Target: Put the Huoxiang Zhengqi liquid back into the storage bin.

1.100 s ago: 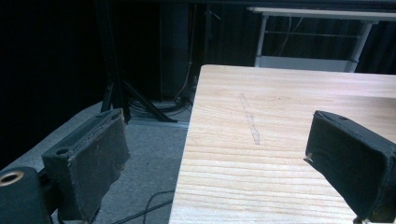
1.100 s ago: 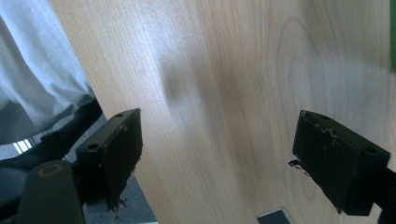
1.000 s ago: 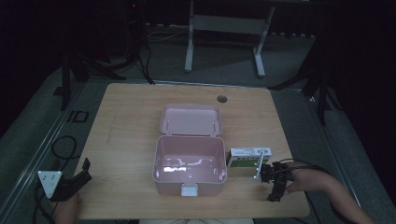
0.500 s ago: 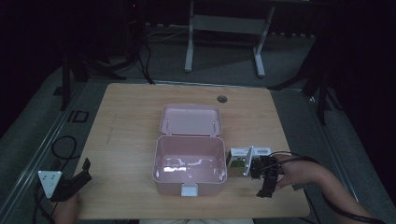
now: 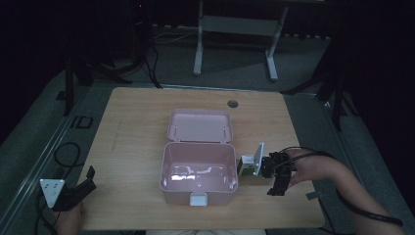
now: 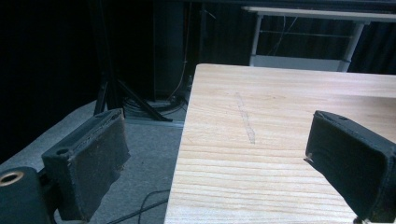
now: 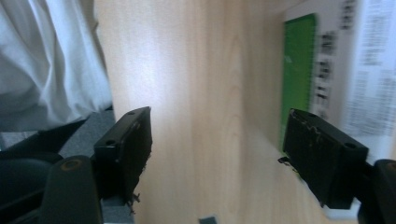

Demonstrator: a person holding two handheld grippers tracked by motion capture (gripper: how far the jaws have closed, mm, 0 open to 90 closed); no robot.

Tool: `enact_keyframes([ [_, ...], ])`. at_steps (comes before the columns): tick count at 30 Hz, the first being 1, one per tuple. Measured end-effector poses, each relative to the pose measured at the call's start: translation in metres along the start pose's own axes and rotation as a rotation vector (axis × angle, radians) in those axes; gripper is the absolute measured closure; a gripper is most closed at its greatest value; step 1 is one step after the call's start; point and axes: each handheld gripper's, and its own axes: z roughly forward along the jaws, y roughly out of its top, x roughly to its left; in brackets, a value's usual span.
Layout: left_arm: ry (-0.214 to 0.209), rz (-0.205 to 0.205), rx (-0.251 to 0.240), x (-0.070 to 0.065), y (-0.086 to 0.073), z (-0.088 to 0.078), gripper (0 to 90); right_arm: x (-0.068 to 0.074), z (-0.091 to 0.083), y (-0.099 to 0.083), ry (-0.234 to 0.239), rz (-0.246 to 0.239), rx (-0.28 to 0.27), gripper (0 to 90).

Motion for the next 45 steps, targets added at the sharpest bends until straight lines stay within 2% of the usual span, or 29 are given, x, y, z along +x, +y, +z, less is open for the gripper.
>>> enact_keyframes([
  [9,-0.003,-0.001,0.001,0.0,0.0,0.0,5.9,-0.026,-0.024,-0.01,-0.069,0.013,-0.022,31.9],
  [11,-0.003,0.0,0.004,0.0,0.0,0.001,5.9,-0.029,-0.025,-0.011,-0.071,0.014,-0.023,32.6],
  [15,-0.004,-0.001,0.003,0.0,0.0,0.001,5.9,-0.046,-0.026,-0.016,-0.077,0.035,-0.008,36.3],
  [24,-0.005,-0.001,0.006,0.0,0.0,0.001,5.9,-0.07,-0.011,-0.017,-0.06,0.057,0.024,43.4],
  [30,-0.007,-0.001,0.008,0.0,0.0,0.001,5.9,-0.076,0.004,-0.014,-0.061,0.054,0.034,47.1],
  [45,-0.005,0.002,0.014,0.0,0.0,0.001,5.9,-0.085,0.034,-0.008,-0.008,0.043,0.064,57.6],
])
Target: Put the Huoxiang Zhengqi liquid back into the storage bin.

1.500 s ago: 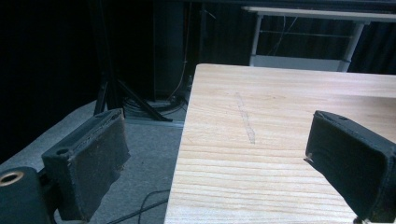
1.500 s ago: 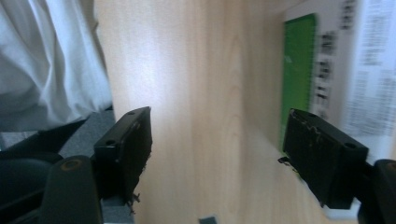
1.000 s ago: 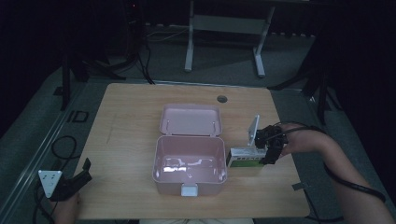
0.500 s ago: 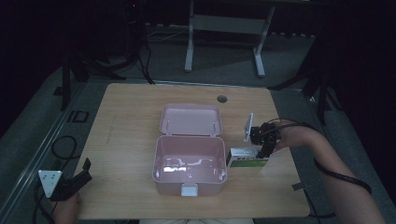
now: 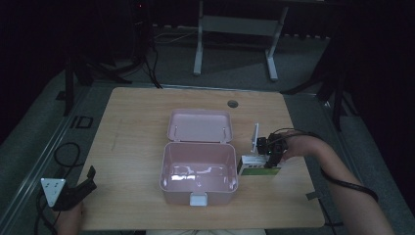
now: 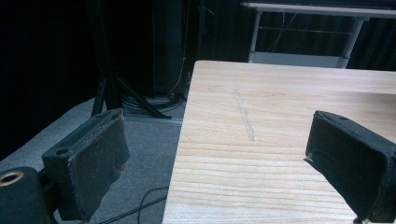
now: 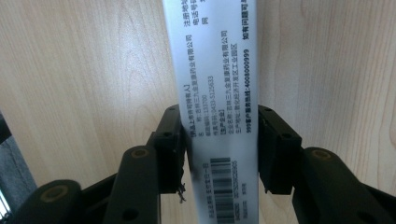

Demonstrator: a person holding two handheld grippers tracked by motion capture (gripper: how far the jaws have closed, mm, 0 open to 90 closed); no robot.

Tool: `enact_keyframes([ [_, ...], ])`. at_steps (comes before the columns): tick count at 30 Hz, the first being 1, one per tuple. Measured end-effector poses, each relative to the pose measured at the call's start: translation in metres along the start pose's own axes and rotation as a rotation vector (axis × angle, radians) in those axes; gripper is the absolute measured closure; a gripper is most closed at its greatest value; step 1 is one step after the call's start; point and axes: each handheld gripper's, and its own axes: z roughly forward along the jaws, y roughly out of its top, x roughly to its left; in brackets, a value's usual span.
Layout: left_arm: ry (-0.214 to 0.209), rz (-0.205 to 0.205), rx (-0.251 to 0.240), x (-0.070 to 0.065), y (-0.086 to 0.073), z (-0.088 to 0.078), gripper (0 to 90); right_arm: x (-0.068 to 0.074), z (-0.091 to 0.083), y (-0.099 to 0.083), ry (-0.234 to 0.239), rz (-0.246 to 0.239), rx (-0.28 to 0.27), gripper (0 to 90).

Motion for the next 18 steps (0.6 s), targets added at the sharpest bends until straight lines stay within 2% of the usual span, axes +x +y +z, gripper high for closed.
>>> enact_keyframes([
  [9,0.002,0.001,-0.001,-0.0003,-0.0001,0.0,5.9,0.0001,0.0011,0.0011,0.004,-0.009,-0.003,61.5],
  [18,0.002,0.001,0.001,0.0,0.0,0.0003,5.9,0.0023,-0.0054,-0.0002,0.007,-0.013,0.024,62.0],
])
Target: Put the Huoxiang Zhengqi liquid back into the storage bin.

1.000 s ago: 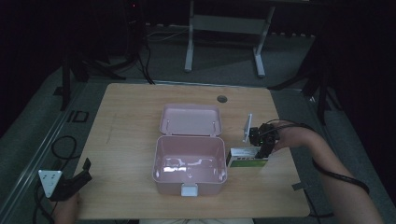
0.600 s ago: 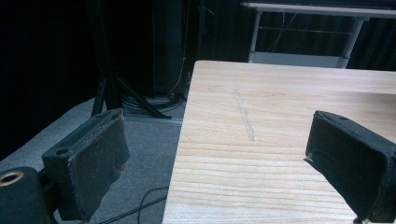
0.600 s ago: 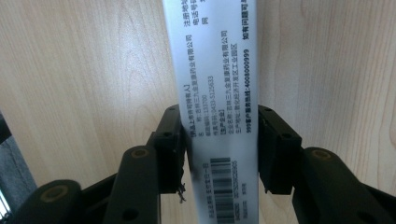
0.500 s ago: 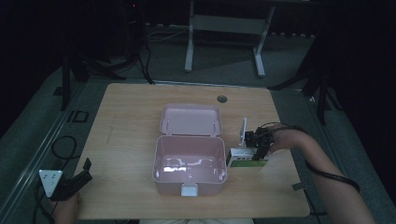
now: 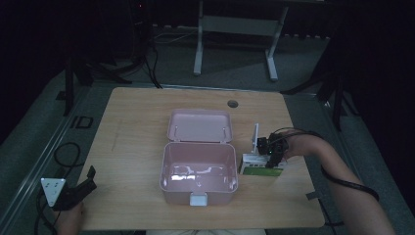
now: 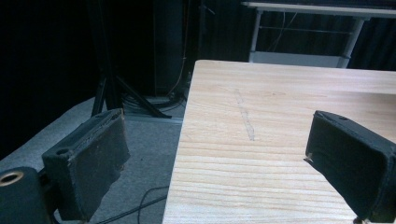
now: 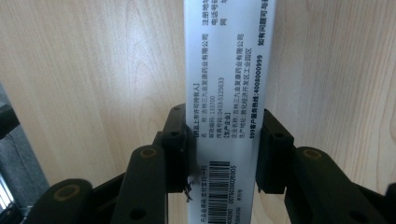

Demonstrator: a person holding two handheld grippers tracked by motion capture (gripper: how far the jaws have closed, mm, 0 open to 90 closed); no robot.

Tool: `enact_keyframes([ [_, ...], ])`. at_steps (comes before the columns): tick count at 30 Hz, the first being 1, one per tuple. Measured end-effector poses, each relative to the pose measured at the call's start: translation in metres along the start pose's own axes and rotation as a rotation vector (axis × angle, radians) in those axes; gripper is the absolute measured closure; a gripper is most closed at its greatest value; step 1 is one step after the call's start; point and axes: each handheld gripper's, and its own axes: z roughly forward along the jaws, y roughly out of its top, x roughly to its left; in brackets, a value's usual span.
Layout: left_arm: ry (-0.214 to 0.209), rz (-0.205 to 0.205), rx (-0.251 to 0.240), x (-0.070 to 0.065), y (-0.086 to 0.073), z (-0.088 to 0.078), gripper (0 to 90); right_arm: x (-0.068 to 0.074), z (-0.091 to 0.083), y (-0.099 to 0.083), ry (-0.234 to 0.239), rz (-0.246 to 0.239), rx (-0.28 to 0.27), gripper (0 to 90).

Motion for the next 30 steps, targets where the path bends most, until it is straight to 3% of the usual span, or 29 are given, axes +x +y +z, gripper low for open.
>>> enact_keyframes([
  [12,0.004,-0.003,0.001,0.0,0.0,0.0,5.9,0.012,-0.027,-0.001,0.024,0.037,0.01,62.0],
  [30,0.009,-0.003,-0.001,0.0,0.0,0.0,5.9,0.042,-0.093,-0.011,-0.016,0.074,-0.004,62.1],
])
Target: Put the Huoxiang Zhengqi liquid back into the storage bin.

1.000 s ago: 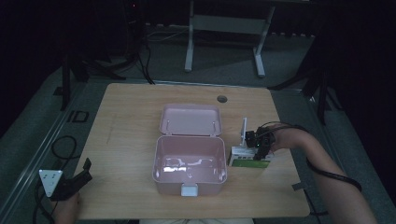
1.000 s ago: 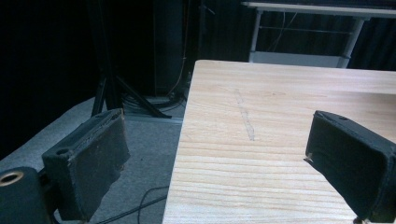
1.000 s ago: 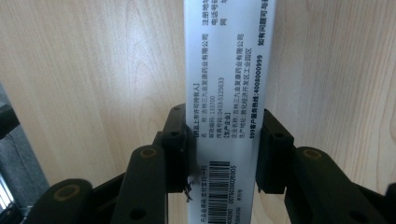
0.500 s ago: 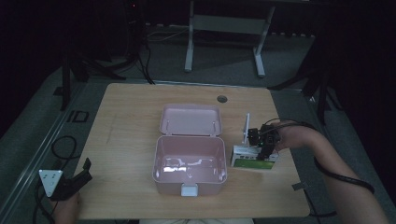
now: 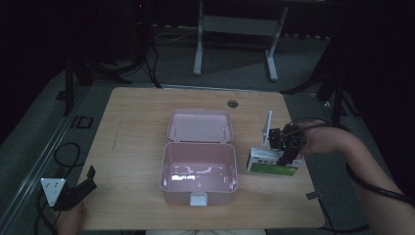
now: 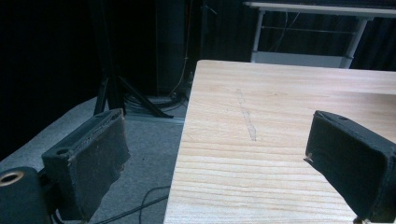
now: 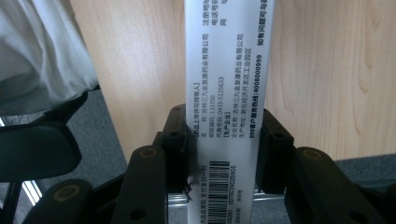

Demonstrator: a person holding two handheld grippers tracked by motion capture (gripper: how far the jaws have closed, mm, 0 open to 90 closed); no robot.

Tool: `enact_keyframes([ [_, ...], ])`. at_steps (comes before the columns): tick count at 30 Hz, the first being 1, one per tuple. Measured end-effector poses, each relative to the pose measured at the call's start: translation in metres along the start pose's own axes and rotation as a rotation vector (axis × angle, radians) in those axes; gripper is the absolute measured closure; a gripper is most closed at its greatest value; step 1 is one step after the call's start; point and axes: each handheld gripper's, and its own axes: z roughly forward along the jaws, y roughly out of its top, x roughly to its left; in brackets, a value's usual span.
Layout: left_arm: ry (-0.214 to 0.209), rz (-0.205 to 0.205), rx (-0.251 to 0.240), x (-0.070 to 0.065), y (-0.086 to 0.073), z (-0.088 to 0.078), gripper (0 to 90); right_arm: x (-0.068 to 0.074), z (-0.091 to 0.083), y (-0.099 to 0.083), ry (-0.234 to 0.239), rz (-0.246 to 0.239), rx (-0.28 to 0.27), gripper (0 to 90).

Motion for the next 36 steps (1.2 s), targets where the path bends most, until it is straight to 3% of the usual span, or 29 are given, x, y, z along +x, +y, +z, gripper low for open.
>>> enact_keyframes([
  [7,0.0,0.0,0.001,0.0,0.0,0.0,5.9,0.009,-0.03,-0.003,-0.013,0.029,-0.002,62.1],
  [14,0.0,-0.001,-0.001,0.0,0.0,0.0,5.9,0.014,-0.05,0.006,-0.025,0.036,0.006,62.1],
  [20,-0.001,0.0,-0.004,0.0,0.0,0.0,5.9,0.022,-0.069,0.028,-0.022,0.003,-0.031,62.1],
  [29,0.001,0.001,-0.009,0.0,0.0,-0.001,5.9,0.024,-0.068,0.064,-0.008,-0.034,-0.004,62.0],
  [36,0.001,0.011,-0.011,-0.001,-0.001,-0.001,5.9,0.027,-0.071,0.099,-0.013,-0.079,-0.041,62.0],
])
